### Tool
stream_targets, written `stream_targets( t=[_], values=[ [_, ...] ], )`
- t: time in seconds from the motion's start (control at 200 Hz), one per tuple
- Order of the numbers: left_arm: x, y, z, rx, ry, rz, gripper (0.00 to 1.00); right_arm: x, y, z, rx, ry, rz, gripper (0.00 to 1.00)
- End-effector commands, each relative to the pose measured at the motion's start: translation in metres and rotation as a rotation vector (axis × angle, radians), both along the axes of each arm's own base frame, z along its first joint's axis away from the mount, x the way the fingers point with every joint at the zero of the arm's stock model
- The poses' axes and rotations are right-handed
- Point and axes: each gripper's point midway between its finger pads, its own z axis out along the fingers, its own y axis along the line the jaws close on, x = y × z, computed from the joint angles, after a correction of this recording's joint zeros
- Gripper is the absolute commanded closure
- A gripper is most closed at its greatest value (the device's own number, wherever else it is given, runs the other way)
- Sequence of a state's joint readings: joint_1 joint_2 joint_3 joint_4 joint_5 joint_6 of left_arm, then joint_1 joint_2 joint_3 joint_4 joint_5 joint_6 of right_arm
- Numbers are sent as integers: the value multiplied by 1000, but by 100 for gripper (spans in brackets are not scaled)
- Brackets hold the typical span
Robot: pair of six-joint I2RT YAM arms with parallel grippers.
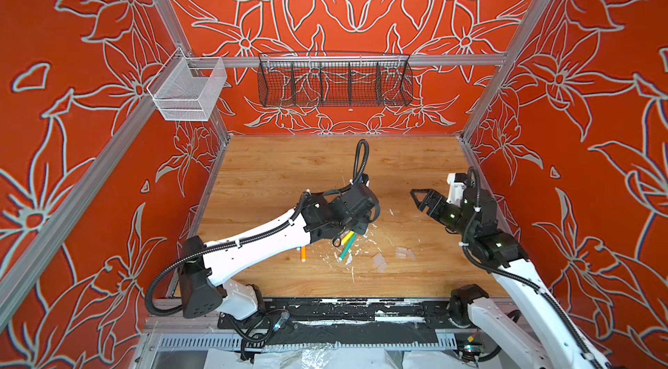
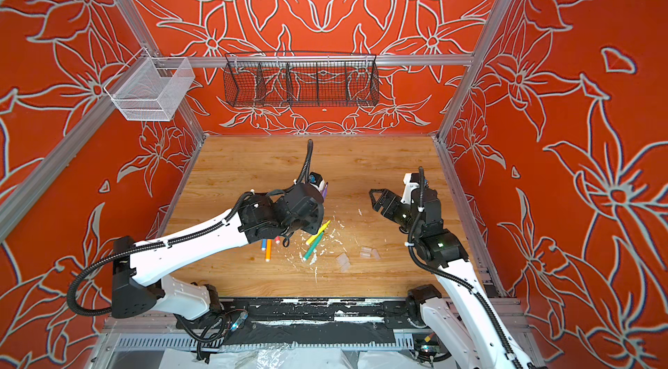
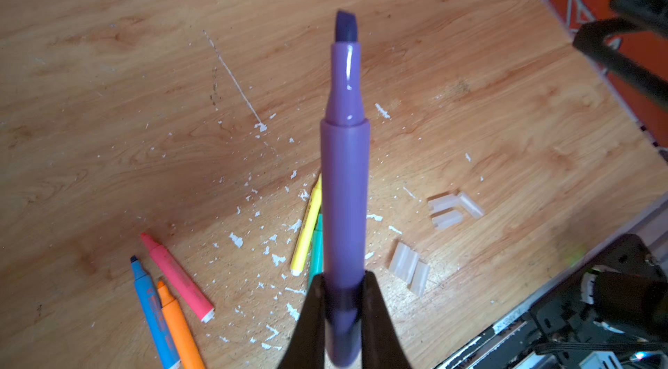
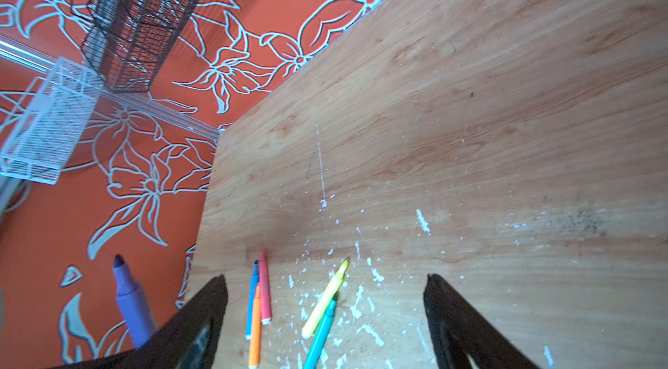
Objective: Insert the pens into the pen caps
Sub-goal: 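Lift the purple highlighter upright with the left gripper while the right gripper moves toward it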
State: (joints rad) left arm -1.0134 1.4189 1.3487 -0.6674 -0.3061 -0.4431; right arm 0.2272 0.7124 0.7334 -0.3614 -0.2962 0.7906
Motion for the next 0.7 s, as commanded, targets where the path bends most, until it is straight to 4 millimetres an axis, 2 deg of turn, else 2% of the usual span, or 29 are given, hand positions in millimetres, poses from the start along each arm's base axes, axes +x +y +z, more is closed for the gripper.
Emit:
stream_targets(
  t=[0.0,0.085,0.17,0.285,0.365,0.455,0.535,0.6,0.696],
  values=[
    [-3,-20,32,-167,-136,-138,100,-20,16,35,110,-8,81,11],
    [4,-18,30,-239,-176,-90,100,-11,19,47,119,-68,94,11],
    [13,-18,15,-160,-212,-90,100,9,16,45,93,-113,59,13],
    [28,-18,-23,10,-254,-114,100,41,21,16,87,-108,43,14],
    [28,-21,-54,85,-257,-171,100,53,40,-15,161,-41,105,23],
    [29,-25,-71,97,-220,-169,100,53,62,-35,246,11,213,30],
    [30,-27,-79,108,-202,-163,100,49,69,-47,269,1,226,30],
    [33,-27,-84,121,-196,-152,100,43,78,-46,272,-54,238,26],
    [29,-34,-88,101,-175,-180,100,34,97,-44,237,-85,292,27]
  ],
)
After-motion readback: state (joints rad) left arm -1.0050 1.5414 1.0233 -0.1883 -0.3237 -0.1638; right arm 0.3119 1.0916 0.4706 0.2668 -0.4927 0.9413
